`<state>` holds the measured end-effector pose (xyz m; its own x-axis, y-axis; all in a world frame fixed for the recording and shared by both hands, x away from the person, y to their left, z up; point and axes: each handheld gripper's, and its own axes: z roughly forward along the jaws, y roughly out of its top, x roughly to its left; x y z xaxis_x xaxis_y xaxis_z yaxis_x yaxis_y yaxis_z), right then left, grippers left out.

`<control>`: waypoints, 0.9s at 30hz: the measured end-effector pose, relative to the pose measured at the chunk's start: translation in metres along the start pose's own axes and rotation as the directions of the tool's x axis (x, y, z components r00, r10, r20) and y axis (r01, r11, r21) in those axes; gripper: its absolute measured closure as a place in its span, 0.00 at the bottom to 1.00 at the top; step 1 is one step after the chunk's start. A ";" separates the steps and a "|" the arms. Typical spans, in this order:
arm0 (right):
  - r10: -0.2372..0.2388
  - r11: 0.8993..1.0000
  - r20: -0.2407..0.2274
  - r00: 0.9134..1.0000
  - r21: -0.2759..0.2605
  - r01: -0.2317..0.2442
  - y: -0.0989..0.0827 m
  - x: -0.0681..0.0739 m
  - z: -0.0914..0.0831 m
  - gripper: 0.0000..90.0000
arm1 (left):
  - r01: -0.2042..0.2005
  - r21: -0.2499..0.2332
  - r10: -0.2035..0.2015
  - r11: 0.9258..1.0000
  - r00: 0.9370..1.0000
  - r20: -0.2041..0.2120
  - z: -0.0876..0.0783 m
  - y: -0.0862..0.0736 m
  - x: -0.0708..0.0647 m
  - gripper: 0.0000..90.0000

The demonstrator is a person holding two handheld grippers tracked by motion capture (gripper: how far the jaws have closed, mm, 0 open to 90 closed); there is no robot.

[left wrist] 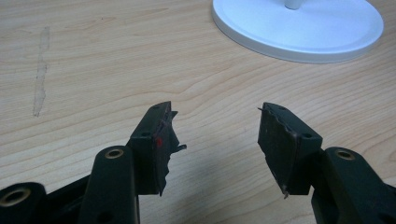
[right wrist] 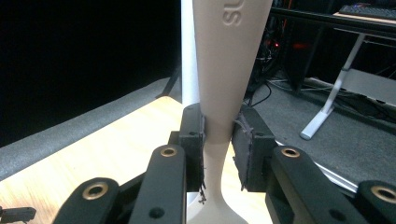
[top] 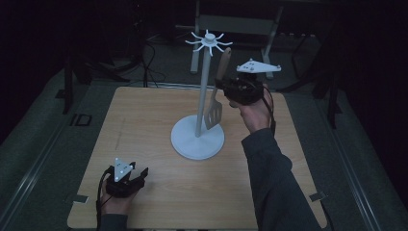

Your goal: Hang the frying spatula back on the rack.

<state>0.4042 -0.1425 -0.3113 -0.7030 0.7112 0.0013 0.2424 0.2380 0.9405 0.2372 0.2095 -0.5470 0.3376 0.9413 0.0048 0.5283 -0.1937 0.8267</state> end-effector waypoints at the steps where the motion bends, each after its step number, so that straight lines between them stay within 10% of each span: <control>1: -0.001 1.000 0.000 1.000 0.000 0.001 0.000 0.000 0.000 0.83 | -0.001 0.000 0.001 1.000 1.000 0.000 0.000 0.000 0.000 0.50; 27: -0.004 0.999 0.005 1.000 0.032 0.004 0.005 0.001 0.013 0.83 | -0.008 0.005 0.008 1.000 1.000 0.000 0.001 0.000 -0.001 0.50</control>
<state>0.4132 -0.1323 -0.3111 -0.7004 0.7137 -0.0044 0.2606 0.2615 0.9294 0.2372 0.2086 -0.5477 0.3414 0.9399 0.0111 0.5295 -0.2021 0.8239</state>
